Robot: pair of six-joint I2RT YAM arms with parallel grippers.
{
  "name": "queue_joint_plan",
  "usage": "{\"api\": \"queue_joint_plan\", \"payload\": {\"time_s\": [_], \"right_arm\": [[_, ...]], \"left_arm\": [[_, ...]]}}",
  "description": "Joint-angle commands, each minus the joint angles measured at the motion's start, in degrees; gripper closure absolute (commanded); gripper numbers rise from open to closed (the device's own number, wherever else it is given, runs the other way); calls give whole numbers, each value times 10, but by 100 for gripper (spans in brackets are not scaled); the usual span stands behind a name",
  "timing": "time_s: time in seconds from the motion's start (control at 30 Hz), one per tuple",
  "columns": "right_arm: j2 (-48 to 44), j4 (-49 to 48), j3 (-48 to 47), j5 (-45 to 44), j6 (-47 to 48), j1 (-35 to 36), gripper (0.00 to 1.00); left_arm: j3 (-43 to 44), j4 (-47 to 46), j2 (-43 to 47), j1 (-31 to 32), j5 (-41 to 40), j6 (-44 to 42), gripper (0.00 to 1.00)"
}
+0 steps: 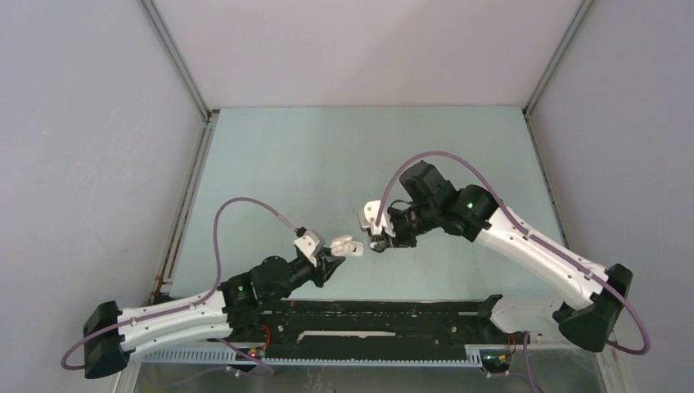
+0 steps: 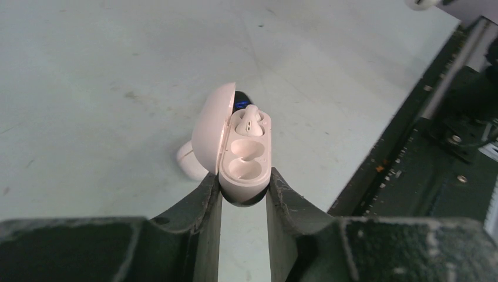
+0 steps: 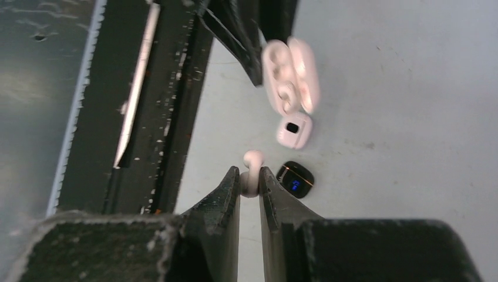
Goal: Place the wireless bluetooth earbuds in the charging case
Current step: Insert the left earbud into the left side groove of the charging case.
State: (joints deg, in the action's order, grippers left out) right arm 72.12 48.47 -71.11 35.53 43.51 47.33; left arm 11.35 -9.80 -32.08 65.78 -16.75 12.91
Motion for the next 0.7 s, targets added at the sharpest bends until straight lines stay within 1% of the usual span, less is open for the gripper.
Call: {"api": "queue_joint_plan", "payload": {"time_s": [0.0,0.07,0.23,0.5,0.67], "right_arm": [[-25,42,-13,-27,-28,53,93],[-22,28,-13,-32,-59,66,93],[-5,-20,-14,-33,-120,69,93],[22,-57,-14,-54,-134,91,92],[33,-51,-29,-53,-135,101,92]], "left_arm": [[15,-111,-40,2,106,-39,100],[15,-127,-52,3,134,-40,100],[9,-156,-55,3,157,-43,100],[18,-180,-77,4,199,-45,100],[25,-175,-81,5,206,-48,100]]}}
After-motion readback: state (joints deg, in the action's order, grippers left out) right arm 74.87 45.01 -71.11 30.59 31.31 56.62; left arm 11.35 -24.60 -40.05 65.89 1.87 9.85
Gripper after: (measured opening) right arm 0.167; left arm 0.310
